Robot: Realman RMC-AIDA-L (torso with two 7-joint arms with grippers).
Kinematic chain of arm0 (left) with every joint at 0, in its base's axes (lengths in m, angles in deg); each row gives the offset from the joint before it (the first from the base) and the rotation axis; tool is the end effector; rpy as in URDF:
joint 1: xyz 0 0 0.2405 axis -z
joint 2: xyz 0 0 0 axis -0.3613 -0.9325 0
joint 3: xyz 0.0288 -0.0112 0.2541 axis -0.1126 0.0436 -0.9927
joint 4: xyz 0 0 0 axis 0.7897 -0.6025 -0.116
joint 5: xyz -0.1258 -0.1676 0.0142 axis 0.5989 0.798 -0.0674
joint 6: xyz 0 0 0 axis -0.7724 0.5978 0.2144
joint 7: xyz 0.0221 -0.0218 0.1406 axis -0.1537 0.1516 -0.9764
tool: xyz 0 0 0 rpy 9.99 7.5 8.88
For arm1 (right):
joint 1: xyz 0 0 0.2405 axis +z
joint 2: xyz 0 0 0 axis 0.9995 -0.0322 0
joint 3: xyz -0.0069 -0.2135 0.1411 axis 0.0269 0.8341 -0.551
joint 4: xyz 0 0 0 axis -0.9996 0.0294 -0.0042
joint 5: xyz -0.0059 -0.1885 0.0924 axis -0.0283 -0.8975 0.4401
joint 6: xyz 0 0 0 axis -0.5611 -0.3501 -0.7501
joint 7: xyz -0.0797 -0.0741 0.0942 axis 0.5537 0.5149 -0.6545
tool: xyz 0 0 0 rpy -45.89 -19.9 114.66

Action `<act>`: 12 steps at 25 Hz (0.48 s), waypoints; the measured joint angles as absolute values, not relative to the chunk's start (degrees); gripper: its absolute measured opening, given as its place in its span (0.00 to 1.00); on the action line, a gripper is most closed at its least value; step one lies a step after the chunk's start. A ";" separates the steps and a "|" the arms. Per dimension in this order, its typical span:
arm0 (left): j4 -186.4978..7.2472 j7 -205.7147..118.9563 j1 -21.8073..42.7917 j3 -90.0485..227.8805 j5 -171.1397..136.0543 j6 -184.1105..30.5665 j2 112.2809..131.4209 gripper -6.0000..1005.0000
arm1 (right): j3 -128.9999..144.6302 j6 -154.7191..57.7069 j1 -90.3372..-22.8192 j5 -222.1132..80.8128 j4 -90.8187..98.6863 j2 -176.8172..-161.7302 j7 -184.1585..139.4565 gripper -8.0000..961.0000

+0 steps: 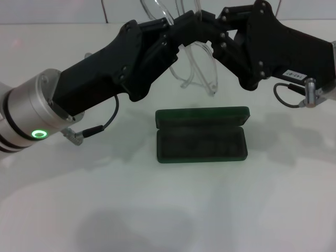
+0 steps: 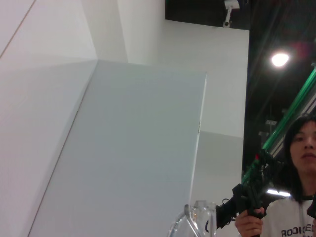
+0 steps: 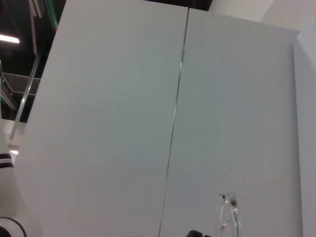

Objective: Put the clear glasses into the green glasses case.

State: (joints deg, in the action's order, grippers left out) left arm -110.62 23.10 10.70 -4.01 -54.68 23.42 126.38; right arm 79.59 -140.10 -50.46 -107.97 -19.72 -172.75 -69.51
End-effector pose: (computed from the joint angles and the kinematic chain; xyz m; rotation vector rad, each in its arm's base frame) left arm -0.1603 0.2939 -0.0049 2.4741 0.3070 1.8912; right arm 0.1324 0.3302 0.0017 -2.4954 -0.2363 1.5994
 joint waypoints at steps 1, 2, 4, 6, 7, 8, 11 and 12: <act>-110.62 23.10 10.64 -4.01 -54.68 23.42 126.38 0.06 | 79.51 -140.02 -50.46 -107.98 -19.66 -172.75 -69.50 0.09; -110.61 23.10 10.61 -4.01 -54.68 23.42 126.37 0.06 | 79.43 -139.92 -50.49 -107.98 -19.63 -172.75 -69.48 0.09; -110.62 23.10 10.57 -4.01 -54.71 23.46 126.35 0.06 | 79.37 -139.61 -50.68 -107.98 -19.66 -172.75 -69.40 0.09; -110.62 23.10 10.56 -4.01 -54.85 23.52 126.30 0.06 | 79.36 -139.43 -50.79 -107.95 -19.71 -172.75 -69.12 0.09; -110.62 23.11 10.55 -4.01 -54.90 23.55 126.28 0.06 | 79.36 -139.40 -50.79 -107.90 -19.66 -172.75 -69.00 0.09; -110.62 23.12 10.55 -4.01 -54.91 23.58 126.28 0.06 | 79.35 -139.35 -50.79 -107.84 -19.53 -172.75 -68.84 0.09; -110.62 23.15 10.34 -4.01 -54.94 23.66 126.28 0.06 | 79.32 -139.10 -50.89 -107.63 -19.40 -172.73 -68.65 0.09; -110.63 23.17 10.20 -4.01 -54.94 23.69 126.27 0.06 | 79.32 -138.66 -50.97 -107.62 -19.46 -172.70 -68.50 0.09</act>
